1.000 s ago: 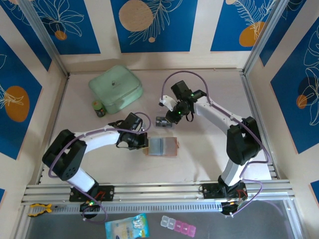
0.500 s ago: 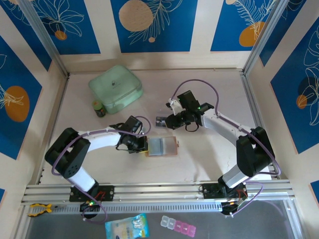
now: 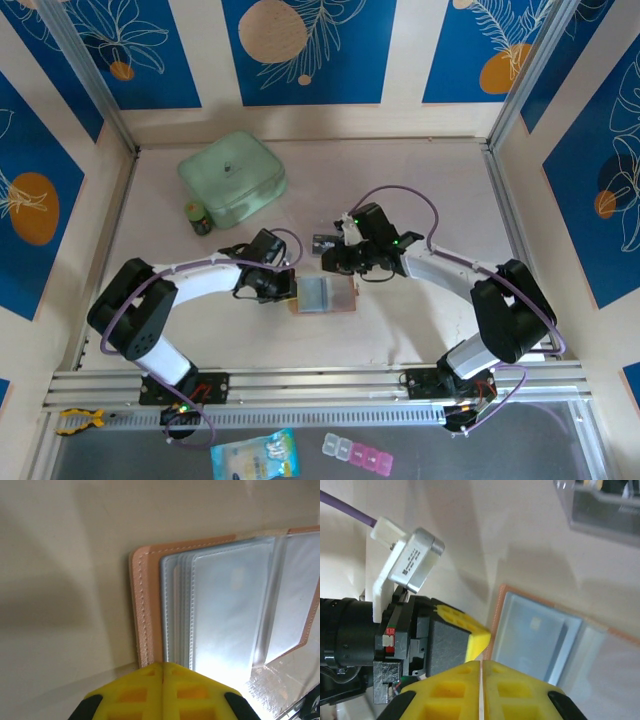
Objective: Take the credit cards out of the card holder
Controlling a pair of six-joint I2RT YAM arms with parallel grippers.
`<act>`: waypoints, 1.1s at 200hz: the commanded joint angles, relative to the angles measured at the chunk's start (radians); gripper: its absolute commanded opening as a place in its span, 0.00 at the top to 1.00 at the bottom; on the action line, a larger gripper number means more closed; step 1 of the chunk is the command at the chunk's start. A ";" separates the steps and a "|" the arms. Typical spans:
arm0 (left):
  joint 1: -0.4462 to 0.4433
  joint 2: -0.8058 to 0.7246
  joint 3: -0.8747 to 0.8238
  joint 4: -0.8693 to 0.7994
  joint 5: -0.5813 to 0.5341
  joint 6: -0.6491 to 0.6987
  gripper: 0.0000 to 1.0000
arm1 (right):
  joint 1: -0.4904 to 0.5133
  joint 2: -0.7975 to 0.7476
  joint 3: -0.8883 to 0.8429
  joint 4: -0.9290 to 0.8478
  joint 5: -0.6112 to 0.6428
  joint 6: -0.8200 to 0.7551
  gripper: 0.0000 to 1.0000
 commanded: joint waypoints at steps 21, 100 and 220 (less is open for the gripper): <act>0.010 0.028 0.026 0.003 0.014 0.014 0.98 | 0.023 0.028 0.013 -0.008 -0.038 0.118 0.87; 0.011 0.043 -0.009 0.017 0.000 0.020 0.99 | 0.071 0.114 0.046 -0.056 -0.027 0.136 0.62; 0.013 0.055 0.000 0.001 -0.007 0.033 0.99 | 0.104 0.234 0.099 -0.091 -0.005 0.128 0.63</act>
